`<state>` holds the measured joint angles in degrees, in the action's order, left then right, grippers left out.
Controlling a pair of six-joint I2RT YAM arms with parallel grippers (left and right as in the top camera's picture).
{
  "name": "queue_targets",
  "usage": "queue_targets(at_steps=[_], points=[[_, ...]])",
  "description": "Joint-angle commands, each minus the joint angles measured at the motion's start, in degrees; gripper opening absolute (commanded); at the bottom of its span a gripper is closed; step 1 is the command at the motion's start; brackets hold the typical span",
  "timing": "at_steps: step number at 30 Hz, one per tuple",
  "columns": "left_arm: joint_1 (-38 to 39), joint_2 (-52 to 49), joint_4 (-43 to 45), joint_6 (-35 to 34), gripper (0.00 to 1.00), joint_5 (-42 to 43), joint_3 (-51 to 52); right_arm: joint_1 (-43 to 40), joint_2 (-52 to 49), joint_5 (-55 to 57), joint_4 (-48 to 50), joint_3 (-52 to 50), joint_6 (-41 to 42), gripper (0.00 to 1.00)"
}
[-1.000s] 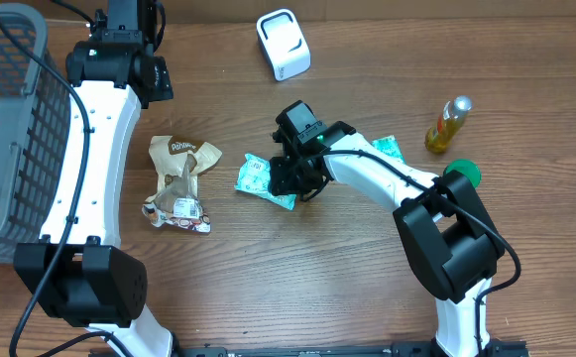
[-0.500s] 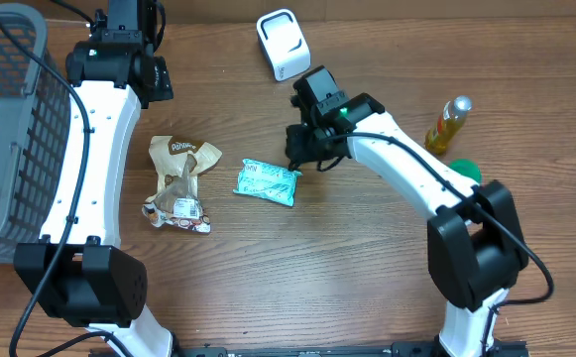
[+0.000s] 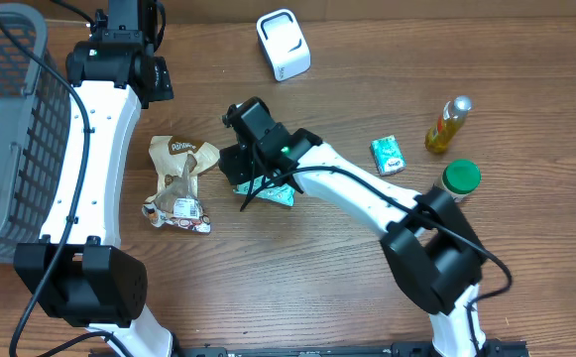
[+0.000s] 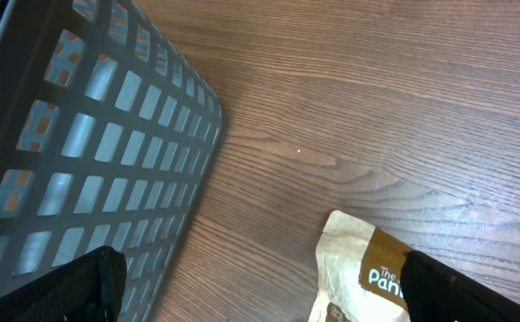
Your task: Scan the item barcode
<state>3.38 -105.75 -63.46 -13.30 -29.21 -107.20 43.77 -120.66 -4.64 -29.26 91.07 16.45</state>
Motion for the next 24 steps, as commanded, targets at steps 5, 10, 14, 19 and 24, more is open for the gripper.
queue_targets(at_steps=[5,10,14,19,24], points=[[0.39,1.07,0.09,0.48,1.00,-0.76,-0.90,0.00,-3.23,2.01,-1.64,-0.04,1.40,0.61],[0.39,1.07,0.07,0.48,1.00,-0.76,-0.90,0.00,-3.23,2.05,-1.81,-0.04,1.49,0.64],[0.39,1.07,0.07,0.48,1.00,-0.76,-0.90,0.00,-3.26,2.05,-0.76,-0.04,1.46,0.68],[0.39,1.07,0.09,0.48,1.00,-0.76,-0.90,-0.02,-3.50,3.06,4.15,-0.04,-0.50,0.72],[0.39,1.07,0.09,0.48,1.00,-0.76,-0.92,0.00,-5.01,7.13,5.62,-0.04,-0.44,0.73]])
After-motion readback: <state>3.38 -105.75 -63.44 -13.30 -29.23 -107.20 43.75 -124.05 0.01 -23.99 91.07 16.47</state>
